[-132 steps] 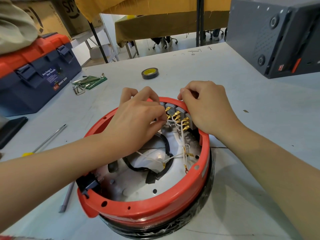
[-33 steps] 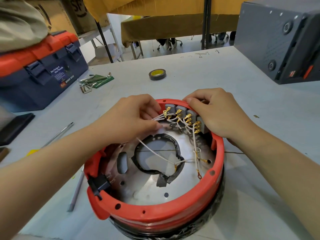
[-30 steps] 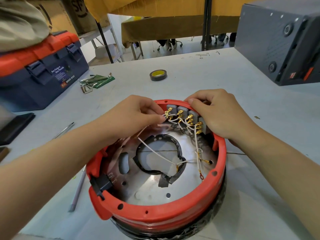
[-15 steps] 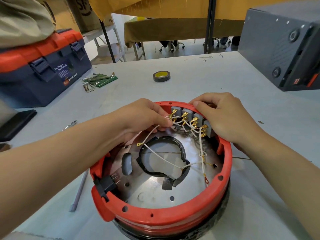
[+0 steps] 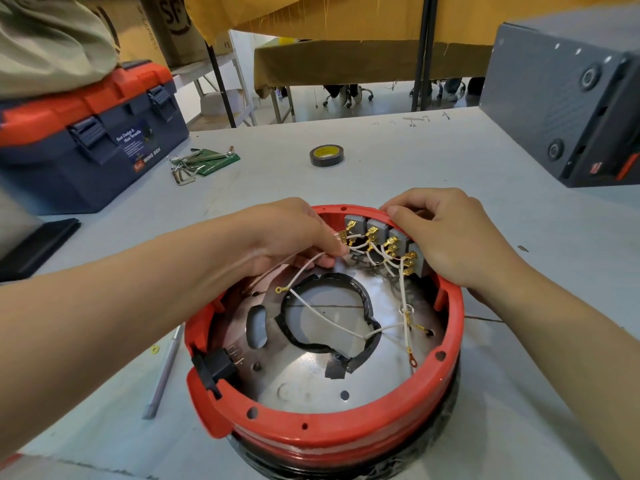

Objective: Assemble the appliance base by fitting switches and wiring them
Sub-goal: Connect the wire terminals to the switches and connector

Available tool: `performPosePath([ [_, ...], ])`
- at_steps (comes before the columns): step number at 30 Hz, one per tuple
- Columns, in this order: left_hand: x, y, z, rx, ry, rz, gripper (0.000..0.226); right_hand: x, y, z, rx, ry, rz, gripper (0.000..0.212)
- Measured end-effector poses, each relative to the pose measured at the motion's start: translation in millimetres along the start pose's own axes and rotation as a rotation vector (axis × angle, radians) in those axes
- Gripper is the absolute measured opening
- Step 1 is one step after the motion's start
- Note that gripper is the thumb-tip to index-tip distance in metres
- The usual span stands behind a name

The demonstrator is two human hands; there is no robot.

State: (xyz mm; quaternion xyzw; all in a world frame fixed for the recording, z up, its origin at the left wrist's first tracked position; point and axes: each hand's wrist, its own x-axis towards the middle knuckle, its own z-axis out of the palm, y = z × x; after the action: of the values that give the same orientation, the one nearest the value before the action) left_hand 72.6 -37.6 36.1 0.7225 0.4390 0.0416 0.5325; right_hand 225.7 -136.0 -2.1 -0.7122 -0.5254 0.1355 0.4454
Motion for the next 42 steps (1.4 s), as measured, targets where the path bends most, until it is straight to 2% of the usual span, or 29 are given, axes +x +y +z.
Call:
performPosePath([
  [3, 1, 0, 0, 0.047, -0.012, 0.003, 0.015, 2, -6, -4, -0.101, -0.003, -0.124, 0.018],
  [7, 1, -6, -1, 0.024, -0.006, 0.055, 0.017, 8, -18, -5, -0.277, -0.199, -0.294, 0.006],
  [10, -3, -13, -2, -0.004, 0.048, 0.139, 0.006, 13, -25, -2, -0.413, -0.269, -0.354, 0.008],
  [12, -6, -18, -3, 0.016, 0.119, 0.199, 0.014, 16, -28, 0, -0.463, -0.278, -0.389, 0.004],
  [14, -11, -20, -5, 0.130, 0.208, 0.284, 0.020, 18, -30, 3, -0.499, -0.269, -0.414, 0.004],
  [19, -18, -21, 1, 0.585, 0.396, 0.496, 0.010, 19, -31, 11, -0.604, -0.232, -0.465, 0.011],
  [23, -19, -24, 7, 0.717, 0.506, 0.596, 0.005, 18, -31, 14, -0.647, -0.212, -0.476, 0.008],
  [30, -20, -29, 8, 0.758, 0.518, 0.616, 0.005, 18, -28, 16, -0.655, -0.213, -0.494, 0.008],
  [34, -23, -29, 10, 0.700, 0.528, 0.606, 0.004, 18, -28, 17, -0.669, -0.214, -0.493, 0.009],
  [42, -30, -26, 12, 0.825, 0.441, 0.520, 0.018, 16, -30, 17, -0.660, -0.212, -0.475, 0.012],
])
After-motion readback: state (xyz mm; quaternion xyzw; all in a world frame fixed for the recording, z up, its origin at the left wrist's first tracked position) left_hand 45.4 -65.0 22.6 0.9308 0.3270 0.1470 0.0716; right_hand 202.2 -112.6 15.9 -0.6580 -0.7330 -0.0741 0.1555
